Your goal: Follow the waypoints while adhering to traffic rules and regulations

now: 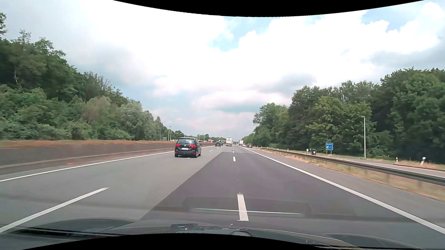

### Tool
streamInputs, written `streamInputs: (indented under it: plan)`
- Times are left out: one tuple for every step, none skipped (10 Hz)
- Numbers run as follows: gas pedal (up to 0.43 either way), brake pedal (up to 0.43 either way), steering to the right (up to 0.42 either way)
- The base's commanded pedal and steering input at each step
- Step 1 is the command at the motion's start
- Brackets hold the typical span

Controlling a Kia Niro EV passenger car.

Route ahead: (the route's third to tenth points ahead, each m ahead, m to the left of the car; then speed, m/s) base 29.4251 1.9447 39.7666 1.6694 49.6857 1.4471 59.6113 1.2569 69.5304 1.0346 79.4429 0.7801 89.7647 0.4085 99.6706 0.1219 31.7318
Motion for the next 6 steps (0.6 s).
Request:
streamInputs:
  plan:
    - [0.0, 0.0, -0.002]
    - [0.0, 0.0, -0.001]
    - [0.0, 0.0, 0.001]
    - [0.0, 0.0, 0.0]
    - [0.0, 0.0, 0.0]
    - [0.0, 0.0, 0.0]
